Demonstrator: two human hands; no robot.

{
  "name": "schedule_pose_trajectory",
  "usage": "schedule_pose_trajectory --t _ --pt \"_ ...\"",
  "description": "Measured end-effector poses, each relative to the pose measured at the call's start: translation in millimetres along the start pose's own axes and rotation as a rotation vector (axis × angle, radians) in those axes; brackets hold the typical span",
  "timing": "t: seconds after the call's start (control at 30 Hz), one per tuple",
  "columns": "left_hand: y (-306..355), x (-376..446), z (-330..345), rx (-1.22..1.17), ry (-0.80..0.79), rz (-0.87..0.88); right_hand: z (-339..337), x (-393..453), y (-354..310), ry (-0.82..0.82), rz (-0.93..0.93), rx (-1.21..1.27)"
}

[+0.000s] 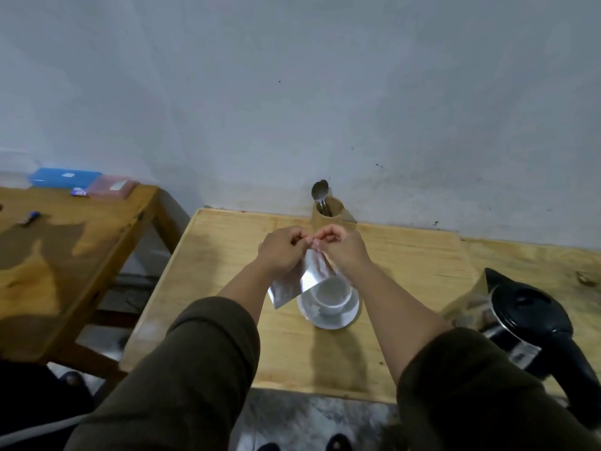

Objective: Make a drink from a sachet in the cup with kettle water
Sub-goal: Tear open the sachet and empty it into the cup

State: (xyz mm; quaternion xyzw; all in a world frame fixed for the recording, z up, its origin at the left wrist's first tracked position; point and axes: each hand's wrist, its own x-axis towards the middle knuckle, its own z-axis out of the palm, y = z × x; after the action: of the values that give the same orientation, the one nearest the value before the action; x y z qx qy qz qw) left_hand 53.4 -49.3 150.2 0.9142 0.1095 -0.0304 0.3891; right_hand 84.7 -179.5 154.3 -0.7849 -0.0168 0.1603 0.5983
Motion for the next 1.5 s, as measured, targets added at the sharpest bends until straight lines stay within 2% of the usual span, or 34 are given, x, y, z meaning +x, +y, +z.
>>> schedule_pose_trajectory --t 0.27,0.5,0.57,0.73,1.03,1.23,1.4,1.5 --pt "11 5 13 -0.063 0.037 -0.088 -11 6 5 0.000 -0.092 -0.111" --pt "19 10 17 -0.150 0.060 -0.211 -5 8 7 0.061 -0.331 -0.313" --pt "17 10 19 -0.176 0.065 -0.246 -4 8 7 0.059 -0.351 -0.340" --pt "13 12 21 -0.236 0.116 -0.324 -5 6 12 -0.028 -0.320 -0.397" --pt "-11 11 20 -0.473 0.315 -0.511 -12 -29 38 -0.183 -0.217 -0.403" --pt "-12 8 40 -0.470 0.384 -0.531 -21 -43 34 -0.214 -0.199 -0.343" --pt "-11 4 49 -0.456 0.383 -0.570 -35 -46 30 -0.196 -0.222 -0.289" --pt "-17 4 50 -0.391 0.289 -0.534 -42 -46 34 -0.210 -0.171 -0.136"
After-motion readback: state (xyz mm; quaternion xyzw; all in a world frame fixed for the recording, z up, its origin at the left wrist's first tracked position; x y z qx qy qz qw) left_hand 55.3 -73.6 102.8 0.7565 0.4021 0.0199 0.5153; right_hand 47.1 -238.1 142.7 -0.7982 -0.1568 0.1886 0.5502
